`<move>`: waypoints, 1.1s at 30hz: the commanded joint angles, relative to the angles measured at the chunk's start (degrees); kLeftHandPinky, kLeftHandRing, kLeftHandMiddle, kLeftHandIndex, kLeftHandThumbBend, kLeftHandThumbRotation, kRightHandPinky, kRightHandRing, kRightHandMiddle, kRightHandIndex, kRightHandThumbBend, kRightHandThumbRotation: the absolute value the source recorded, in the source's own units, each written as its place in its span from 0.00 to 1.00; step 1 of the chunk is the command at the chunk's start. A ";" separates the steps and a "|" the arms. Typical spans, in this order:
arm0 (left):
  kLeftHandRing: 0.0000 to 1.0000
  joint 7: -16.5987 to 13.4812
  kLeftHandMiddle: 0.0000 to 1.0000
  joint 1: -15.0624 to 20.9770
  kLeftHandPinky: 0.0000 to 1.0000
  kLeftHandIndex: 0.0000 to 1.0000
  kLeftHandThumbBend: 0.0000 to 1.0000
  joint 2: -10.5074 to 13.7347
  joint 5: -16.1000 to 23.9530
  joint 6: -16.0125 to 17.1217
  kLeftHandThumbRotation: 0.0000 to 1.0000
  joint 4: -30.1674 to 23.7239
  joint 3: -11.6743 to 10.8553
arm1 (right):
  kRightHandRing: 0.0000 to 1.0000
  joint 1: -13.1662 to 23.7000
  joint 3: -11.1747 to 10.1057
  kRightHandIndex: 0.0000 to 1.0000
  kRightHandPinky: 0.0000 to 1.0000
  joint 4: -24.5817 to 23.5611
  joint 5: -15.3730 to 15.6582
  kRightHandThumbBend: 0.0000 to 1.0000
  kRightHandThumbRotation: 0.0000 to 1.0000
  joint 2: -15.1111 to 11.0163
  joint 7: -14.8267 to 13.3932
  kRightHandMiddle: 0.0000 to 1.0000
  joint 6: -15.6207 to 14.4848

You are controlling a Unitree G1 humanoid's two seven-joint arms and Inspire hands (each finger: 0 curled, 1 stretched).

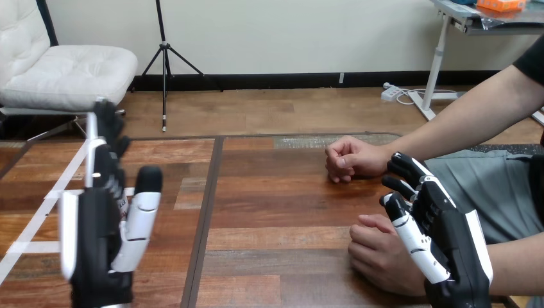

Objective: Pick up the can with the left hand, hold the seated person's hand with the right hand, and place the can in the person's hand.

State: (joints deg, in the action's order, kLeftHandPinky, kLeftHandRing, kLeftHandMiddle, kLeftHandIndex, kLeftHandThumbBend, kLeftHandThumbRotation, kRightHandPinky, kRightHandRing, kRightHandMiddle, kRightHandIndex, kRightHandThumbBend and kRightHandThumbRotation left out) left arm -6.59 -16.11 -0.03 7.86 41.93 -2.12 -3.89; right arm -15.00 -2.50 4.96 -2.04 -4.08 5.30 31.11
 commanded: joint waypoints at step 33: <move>1.00 -11.28 1.00 -1.77 1.00 1.00 0.67 -1.09 6.53 0.30 0.77 1.34 -4.39 | 0.85 4.39 -0.04 0.86 0.76 0.53 0.40 0.52 0.59 0.17 -0.19 0.88 1.36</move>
State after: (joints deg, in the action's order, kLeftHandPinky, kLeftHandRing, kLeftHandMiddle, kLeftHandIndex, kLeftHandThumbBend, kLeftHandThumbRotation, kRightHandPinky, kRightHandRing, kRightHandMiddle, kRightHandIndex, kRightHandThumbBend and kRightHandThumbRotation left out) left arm -17.17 -16.56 0.45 13.92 42.88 -1.44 -8.07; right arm -14.99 -2.50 5.02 -1.51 -4.11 5.21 31.11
